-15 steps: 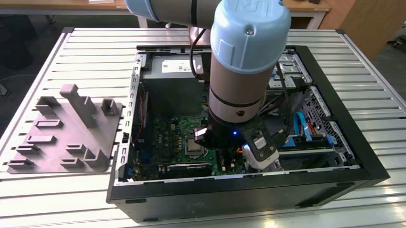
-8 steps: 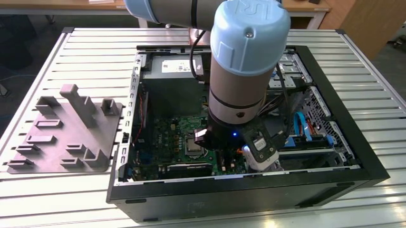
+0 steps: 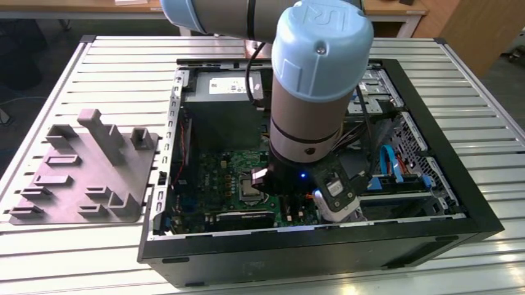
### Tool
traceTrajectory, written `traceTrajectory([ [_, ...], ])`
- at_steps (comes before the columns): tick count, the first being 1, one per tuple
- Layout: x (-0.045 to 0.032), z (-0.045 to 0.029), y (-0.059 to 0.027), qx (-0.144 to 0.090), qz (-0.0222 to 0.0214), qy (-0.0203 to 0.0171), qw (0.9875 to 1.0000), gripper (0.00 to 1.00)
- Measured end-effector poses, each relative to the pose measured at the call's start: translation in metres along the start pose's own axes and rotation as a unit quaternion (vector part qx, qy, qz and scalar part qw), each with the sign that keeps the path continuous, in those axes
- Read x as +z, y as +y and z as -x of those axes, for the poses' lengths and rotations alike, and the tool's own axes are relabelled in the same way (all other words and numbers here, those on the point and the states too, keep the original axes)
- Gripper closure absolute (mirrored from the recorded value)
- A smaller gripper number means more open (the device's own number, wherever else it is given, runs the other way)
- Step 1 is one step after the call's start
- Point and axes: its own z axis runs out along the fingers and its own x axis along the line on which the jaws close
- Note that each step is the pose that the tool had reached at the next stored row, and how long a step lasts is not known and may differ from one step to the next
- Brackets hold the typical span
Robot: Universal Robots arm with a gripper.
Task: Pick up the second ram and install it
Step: 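Press down the second ram until it locks into place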
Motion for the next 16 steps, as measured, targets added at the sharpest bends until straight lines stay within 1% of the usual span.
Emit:
traceTrajectory([
  [3,0.0004,0.0000,0.0000,0.000,0.0001,0.0000,1.0000,0.90],
  [6,0.0024,-0.0001,-0.0001,0.000,0.0002,0.0000,1.0000,0.90],
  [16,0.0018,0.0000,0.0001,0.000,0.0008,-0.0002,1.0000,0.90],
])
